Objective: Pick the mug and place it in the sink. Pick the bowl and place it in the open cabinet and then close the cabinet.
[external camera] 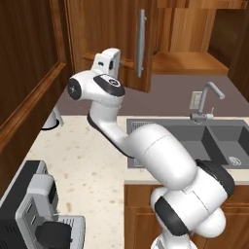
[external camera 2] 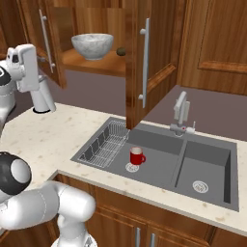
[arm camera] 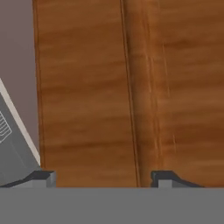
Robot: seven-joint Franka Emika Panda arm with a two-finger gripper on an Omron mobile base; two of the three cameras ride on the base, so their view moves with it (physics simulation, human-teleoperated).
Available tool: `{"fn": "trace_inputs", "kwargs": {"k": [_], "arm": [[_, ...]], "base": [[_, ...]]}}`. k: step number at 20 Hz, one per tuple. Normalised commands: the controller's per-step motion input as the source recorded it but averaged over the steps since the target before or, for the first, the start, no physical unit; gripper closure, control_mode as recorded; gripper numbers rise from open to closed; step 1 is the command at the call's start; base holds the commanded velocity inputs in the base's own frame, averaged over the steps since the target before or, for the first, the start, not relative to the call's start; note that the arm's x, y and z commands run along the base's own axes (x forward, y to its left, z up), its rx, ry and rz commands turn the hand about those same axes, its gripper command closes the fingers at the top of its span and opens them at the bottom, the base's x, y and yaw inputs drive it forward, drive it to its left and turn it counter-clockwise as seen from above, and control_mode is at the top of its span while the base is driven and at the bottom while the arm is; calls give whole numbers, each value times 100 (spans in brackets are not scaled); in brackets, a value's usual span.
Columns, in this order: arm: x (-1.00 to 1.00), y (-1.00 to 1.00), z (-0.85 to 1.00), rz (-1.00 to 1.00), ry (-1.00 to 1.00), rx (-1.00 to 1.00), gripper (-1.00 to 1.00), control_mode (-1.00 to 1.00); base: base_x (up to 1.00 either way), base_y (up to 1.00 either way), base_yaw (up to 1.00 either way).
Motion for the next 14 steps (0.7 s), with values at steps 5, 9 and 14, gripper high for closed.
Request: {"fn": "trace_inputs", "kwargs": {"k": [5, 9, 14], "arm": [[3, -62, 3, 4, 0, 12, -100, -100], [8, -56, 0, 6, 0, 12, -100, -100], [75, -74, 0, 8, 2, 11, -100, -100]], "base": [[0, 0, 0], [0, 0, 0], [0, 0, 0]]}}
